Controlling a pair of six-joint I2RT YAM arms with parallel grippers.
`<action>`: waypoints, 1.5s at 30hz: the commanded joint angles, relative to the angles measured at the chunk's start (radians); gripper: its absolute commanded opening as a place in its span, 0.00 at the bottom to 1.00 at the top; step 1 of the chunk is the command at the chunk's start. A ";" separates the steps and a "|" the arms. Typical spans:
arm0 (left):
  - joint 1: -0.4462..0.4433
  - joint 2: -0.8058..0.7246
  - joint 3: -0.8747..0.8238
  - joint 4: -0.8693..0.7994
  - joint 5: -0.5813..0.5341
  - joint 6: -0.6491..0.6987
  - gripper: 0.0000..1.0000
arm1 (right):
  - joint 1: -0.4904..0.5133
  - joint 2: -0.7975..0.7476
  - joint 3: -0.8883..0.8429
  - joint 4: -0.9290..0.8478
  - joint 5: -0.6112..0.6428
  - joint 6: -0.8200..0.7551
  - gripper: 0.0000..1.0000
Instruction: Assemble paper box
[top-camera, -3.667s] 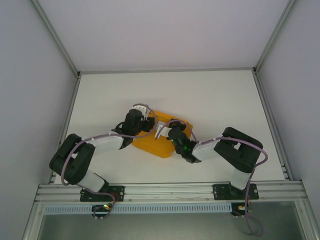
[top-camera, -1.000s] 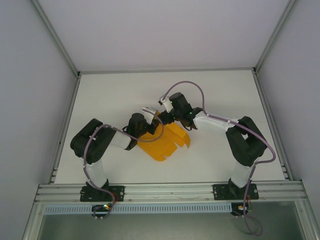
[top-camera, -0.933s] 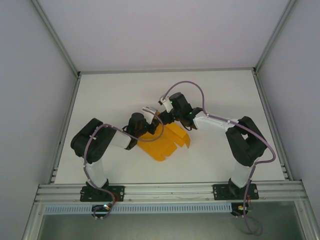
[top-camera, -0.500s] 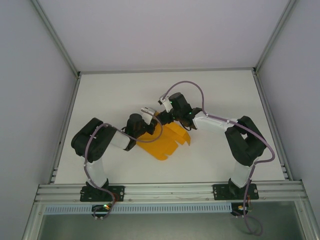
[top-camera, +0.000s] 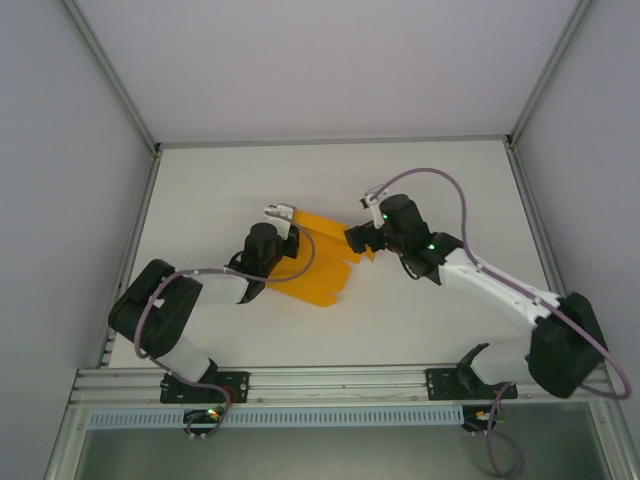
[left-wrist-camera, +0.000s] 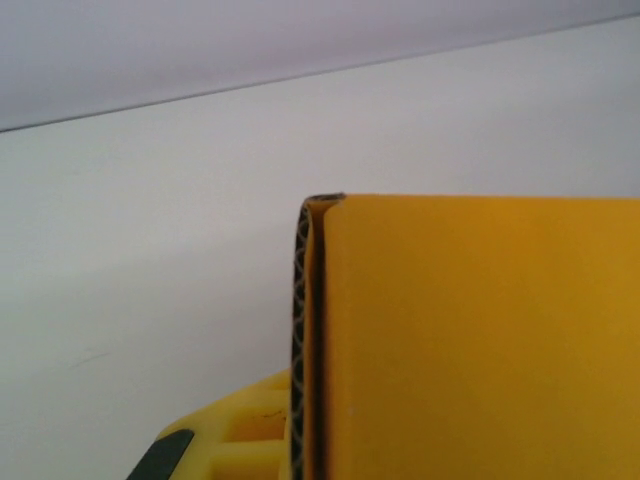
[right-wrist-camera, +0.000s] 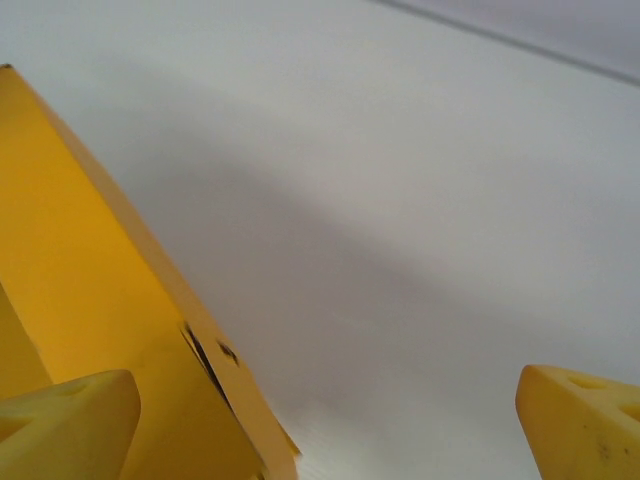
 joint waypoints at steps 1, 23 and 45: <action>-0.012 -0.047 0.030 -0.127 -0.059 -0.043 0.00 | -0.011 -0.054 -0.047 -0.025 0.044 0.031 0.98; -0.018 -0.101 0.142 -0.333 -0.005 -0.082 0.00 | -0.034 0.162 -0.134 0.190 -0.246 0.096 0.93; 0.037 -0.107 0.131 -0.367 0.049 -0.137 0.00 | -0.036 -0.106 -0.174 0.144 -0.082 0.076 0.96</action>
